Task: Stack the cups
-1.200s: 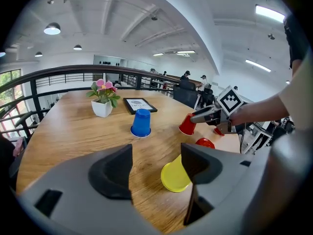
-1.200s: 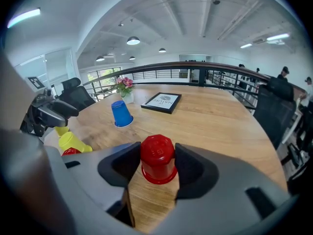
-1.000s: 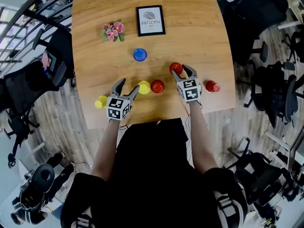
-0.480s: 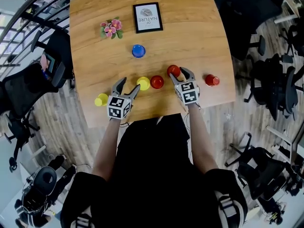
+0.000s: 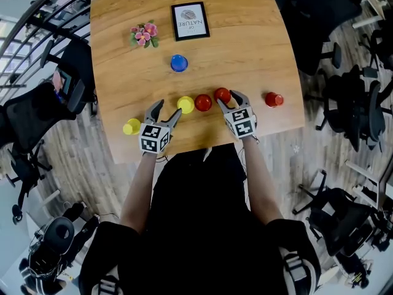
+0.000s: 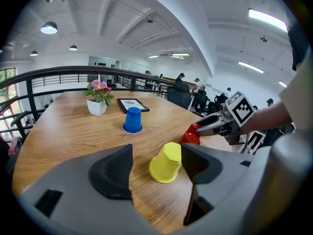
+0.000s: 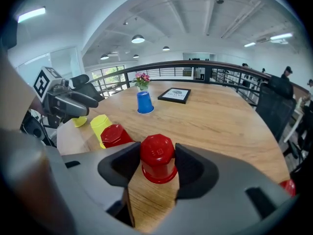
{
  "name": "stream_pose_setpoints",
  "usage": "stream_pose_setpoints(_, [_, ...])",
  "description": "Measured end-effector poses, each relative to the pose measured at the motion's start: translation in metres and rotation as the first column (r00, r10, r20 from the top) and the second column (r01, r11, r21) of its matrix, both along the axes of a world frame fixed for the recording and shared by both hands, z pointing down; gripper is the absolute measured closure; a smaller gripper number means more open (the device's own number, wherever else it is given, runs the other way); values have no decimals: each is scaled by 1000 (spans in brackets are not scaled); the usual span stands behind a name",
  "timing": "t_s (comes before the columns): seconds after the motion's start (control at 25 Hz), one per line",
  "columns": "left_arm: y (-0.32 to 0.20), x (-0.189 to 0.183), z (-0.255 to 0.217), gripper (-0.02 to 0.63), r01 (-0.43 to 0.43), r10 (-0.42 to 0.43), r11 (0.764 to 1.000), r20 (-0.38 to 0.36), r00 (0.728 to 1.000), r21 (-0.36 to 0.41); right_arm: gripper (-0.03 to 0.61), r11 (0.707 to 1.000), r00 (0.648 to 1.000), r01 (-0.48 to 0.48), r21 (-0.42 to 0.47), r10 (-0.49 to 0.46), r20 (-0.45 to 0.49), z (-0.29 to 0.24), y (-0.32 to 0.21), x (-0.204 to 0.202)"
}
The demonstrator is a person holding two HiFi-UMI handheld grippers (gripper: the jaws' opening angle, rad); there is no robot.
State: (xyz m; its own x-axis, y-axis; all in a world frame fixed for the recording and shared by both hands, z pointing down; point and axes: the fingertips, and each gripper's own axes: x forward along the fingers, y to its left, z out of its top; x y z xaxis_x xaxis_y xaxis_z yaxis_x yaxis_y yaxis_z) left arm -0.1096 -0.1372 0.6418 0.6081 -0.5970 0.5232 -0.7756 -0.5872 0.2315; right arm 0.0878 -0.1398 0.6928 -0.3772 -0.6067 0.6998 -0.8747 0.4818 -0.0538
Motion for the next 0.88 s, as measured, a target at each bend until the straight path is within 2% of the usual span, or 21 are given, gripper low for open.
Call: stream_pose_setpoints(0.88, [13, -16, -9, 295, 13, -13, 1000, 4, 1000, 24, 339, 1000, 1000, -2, -5, 2, 16, 2, 19, -8])
